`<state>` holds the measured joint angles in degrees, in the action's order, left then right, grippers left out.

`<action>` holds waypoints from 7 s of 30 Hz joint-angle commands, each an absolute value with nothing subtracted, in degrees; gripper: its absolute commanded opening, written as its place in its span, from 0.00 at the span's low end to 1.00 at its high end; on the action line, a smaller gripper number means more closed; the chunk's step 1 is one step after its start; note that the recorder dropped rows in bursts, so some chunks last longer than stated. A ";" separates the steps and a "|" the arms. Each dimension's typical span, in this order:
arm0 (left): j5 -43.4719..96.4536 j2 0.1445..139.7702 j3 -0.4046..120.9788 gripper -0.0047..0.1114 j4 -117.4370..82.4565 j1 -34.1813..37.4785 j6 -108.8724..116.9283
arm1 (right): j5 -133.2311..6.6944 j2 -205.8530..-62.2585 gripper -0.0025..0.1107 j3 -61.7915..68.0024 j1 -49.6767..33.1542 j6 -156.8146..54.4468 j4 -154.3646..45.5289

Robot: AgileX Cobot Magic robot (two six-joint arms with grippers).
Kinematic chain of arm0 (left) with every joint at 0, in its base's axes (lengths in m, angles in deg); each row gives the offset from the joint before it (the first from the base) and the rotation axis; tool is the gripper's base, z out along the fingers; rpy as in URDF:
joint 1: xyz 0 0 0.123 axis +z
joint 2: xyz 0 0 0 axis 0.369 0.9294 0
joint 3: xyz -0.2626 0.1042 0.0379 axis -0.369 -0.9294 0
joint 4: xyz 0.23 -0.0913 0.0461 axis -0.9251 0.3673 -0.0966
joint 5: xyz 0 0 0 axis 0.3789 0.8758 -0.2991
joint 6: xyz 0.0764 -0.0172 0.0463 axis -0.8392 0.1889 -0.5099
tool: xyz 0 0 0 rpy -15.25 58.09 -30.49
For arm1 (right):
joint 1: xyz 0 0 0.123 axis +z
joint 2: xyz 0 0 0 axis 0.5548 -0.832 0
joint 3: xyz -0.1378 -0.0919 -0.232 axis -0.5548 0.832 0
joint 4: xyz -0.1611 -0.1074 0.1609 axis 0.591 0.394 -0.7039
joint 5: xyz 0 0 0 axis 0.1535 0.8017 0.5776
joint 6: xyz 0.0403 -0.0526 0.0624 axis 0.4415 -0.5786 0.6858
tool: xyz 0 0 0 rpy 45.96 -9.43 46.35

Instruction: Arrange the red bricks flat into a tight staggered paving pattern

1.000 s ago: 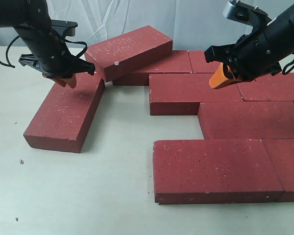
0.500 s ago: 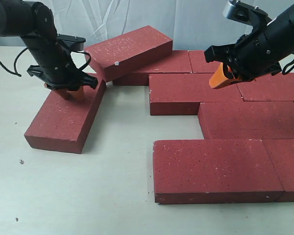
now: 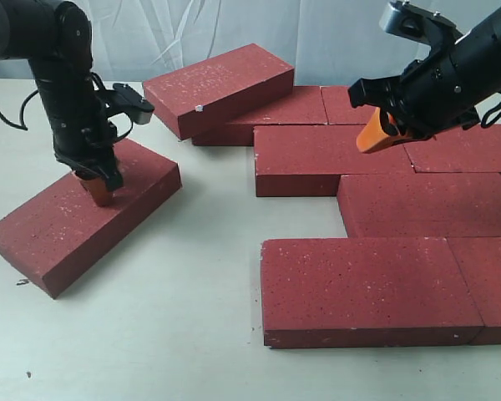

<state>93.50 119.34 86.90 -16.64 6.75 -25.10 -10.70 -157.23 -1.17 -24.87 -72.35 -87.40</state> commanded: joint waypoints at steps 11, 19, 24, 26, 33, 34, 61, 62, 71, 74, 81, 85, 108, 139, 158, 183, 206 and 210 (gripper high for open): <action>96.45 114.47 88.87 0.38 -17.49 6.70 -30.53 | -10.01 -156.78 0.02 -1.30 -25.02 -72.55 -87.33; 96.45 109.34 89.38 0.38 -16.94 6.70 -10.97 | -9.79 -156.78 0.02 -1.30 -25.02 -72.55 -87.10; 88.93 110.15 89.26 0.37 -16.94 6.70 4.10 | -9.55 -156.78 0.02 -1.30 -25.02 -72.55 -87.10; 86.20 110.77 89.06 0.35 -16.94 6.70 8.26 | -9.45 -156.78 0.02 -1.30 -25.02 -72.55 -87.10; 83.14 115.43 88.59 0.32 -11.96 6.70 10.38 | -9.31 -156.78 0.02 -1.30 -25.02 -72.55 -87.10; 82.72 116.54 88.59 0.32 -11.70 6.70 10.38 | -9.31 -156.78 0.02 -1.30 -25.02 -72.55 -87.10; 96.45 125.46 88.59 0.32 2.16 6.70 -30.79 | -13.07 -156.78 0.02 -1.30 -25.02 -72.55 -87.10; 96.45 125.46 88.59 0.32 3.44 6.70 -32.53 | -13.07 -156.78 0.02 -1.30 -25.02 -72.55 -87.10; 96.45 125.02 88.59 0.29 5.91 6.70 -37.69 | -13.40 -156.78 0.02 -1.30 -25.02 -72.55 -86.97; 96.45 123.44 88.59 0.29 4.49 6.70 -37.69 | -13.99 -156.78 0.02 -1.30 -25.02 -72.55 -86.97; 96.45 117.30 88.70 0.29 3.32 6.70 -38.21 | -14.13 -156.78 0.02 -1.30 -25.02 -72.55 -86.97; 96.45 113.97 88.81 0.29 3.32 6.70 -38.89 | -13.88 -156.78 0.02 -1.30 -25.02 -72.55 -86.97; 82.89 114.69 88.58 0.27 -14.71 -3.14 3.29 | -14.93 -156.78 0.02 -1.30 -25.02 -72.68 -87.07; 75.09 114.93 76.38 0.27 -0.09 -4.75 -20.64 | -11.40 -156.78 0.02 -1.30 -25.02 -72.68 -86.86; 75.97 104.72 78.74 0.27 -6.50 -4.75 -25.97 | -11.38 -156.78 0.02 -1.30 -25.02 -72.79 -86.86; 80.27 98.53 76.16 0.26 -7.84 18.39 -14.41 | -11.79 -156.78 0.02 -1.30 -25.02 -72.88 -86.64; 69.71 99.10 64.34 0.04 -9.14 27.36 -13.16 | -12.78 -156.78 0.02 -1.30 -25.02 -72.88 -86.52; 66.93 100.89 61.93 0.04 -9.50 27.36 -13.16 | -12.78 -156.78 0.02 -1.30 -25.02 -72.88 -86.52</action>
<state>68.97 99.56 63.43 -9.26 27.16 -13.38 -12.26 -157.23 -1.17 -24.87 -72.56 -86.84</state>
